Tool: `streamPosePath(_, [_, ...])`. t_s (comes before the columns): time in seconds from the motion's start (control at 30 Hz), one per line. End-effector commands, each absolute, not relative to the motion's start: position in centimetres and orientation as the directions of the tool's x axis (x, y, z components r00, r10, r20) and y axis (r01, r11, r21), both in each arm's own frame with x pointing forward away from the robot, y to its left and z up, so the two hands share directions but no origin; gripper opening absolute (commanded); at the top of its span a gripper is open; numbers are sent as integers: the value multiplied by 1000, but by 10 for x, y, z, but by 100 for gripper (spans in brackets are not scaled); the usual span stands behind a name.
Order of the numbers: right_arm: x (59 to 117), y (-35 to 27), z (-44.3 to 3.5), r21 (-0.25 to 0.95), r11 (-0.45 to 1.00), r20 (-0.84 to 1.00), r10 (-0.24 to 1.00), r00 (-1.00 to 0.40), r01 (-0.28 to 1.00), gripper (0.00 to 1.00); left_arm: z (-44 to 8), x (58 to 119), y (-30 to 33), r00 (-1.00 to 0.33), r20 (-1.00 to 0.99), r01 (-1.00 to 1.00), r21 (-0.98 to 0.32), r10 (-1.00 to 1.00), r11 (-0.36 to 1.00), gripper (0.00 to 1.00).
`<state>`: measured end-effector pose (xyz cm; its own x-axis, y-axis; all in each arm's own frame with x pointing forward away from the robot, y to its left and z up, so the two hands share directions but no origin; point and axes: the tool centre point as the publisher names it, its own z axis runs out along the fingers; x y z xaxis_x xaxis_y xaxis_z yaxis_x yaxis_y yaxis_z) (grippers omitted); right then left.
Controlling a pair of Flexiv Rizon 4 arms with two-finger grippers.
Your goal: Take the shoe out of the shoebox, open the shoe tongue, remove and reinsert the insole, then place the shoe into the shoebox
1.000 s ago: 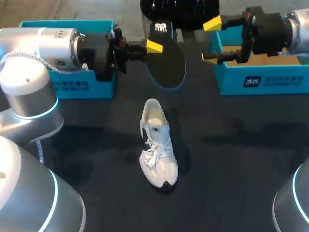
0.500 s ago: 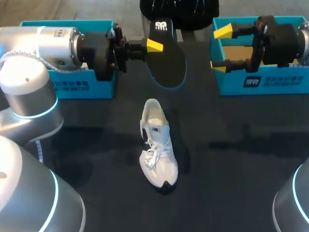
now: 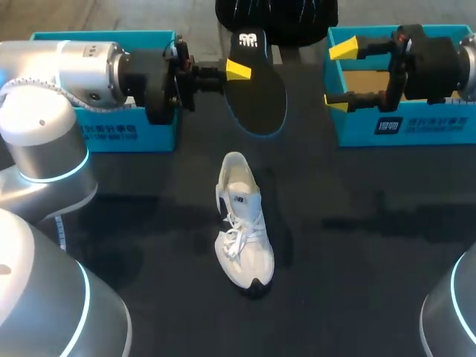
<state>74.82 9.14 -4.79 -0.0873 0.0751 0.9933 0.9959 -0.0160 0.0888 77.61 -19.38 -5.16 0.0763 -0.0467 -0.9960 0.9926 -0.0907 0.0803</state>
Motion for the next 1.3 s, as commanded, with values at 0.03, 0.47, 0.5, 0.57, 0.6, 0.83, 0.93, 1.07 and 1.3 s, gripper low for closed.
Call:
streamPosePath(0.03, [748,92,-49,89,-16,993,76,-88,996,100,-52,775,-193,78,-996,993,82,-47,-89,0])
streamPosePath(0.47, [748,92,-49,89,-16,993,76,-88,996,100,-53,776,-189,11,-999,994,16,-42,-110,0])
streamPosePath(0.5, [748,92,-49,89,-16,993,76,-88,996,100,-53,777,-187,-76,-997,991,-73,-27,-110,0])
streamPosePath(0.57, [748,92,-49,89,-16,993,76,-88,996,100,-52,776,-181,-194,-981,974,-191,-9,-126,0])
streamPosePath(0.6, [748,92,-49,89,-16,993,76,-88,996,100,-51,775,-179,-254,-967,959,-248,-30,-138,0])
streamPosePath(0.83, [748,92,-49,89,-16,993,76,-88,996,100,-49,774,-169,-630,-777,772,-623,-19,-124,0])
streamPosePath(0.93, [748,92,-49,89,-16,993,76,-88,996,100,-48,767,-167,-788,-615,611,-782,-4,-121,0])
streamPosePath(1.07, [748,92,-49,89,-16,993,76,-88,996,100,-43,757,-167,-925,-380,379,-916,-18,-131,0])
streamPosePath(1.3, [748,92,-49,89,-16,993,76,-88,996,100,-34,761,-167,-998,46,-34,-964,-38,-265,0])
